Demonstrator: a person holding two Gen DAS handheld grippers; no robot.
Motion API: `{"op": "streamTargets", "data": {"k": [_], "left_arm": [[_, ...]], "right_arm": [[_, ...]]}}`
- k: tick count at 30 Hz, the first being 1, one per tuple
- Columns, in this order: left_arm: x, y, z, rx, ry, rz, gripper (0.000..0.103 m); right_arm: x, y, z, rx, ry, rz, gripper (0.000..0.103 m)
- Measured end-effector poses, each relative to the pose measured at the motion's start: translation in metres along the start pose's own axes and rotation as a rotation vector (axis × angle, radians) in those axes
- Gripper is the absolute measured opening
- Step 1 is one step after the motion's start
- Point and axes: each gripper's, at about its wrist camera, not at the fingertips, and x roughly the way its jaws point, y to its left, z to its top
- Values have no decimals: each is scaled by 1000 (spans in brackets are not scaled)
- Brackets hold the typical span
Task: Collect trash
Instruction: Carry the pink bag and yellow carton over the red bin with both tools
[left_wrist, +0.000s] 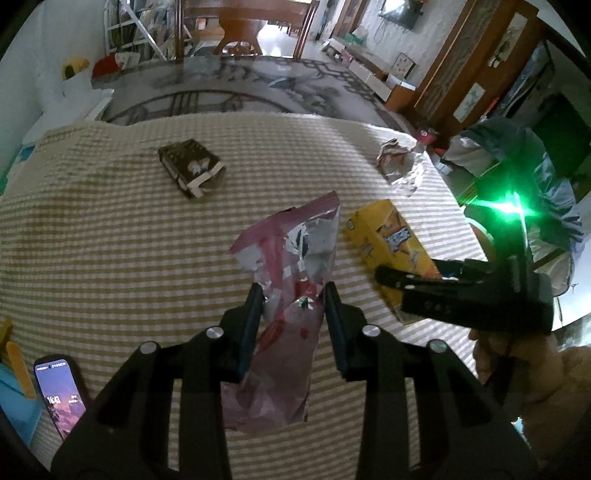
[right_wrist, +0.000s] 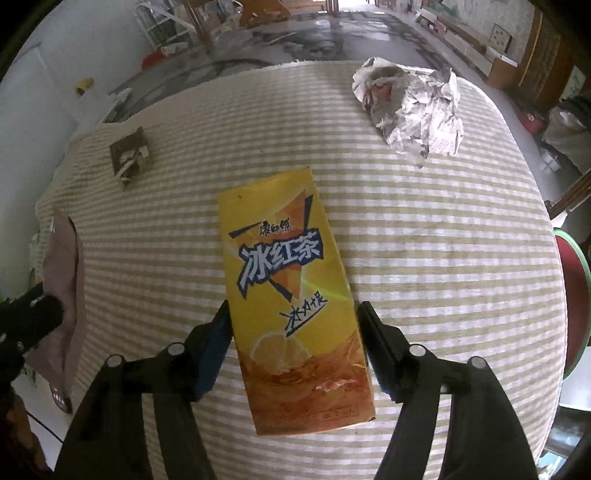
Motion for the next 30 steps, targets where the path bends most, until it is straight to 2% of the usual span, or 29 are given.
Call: {"op": "streamTargets", "data": {"k": [15, 30], "left_arm": [[-17, -39, 20, 26, -75, -20, 33], [-10, -95, 30, 50, -95, -39, 33]], "right_arm": [[-84, -29, -20, 111, -212, 112, 64], [-121, -76, -27, 146, -272, 137, 64]]}}
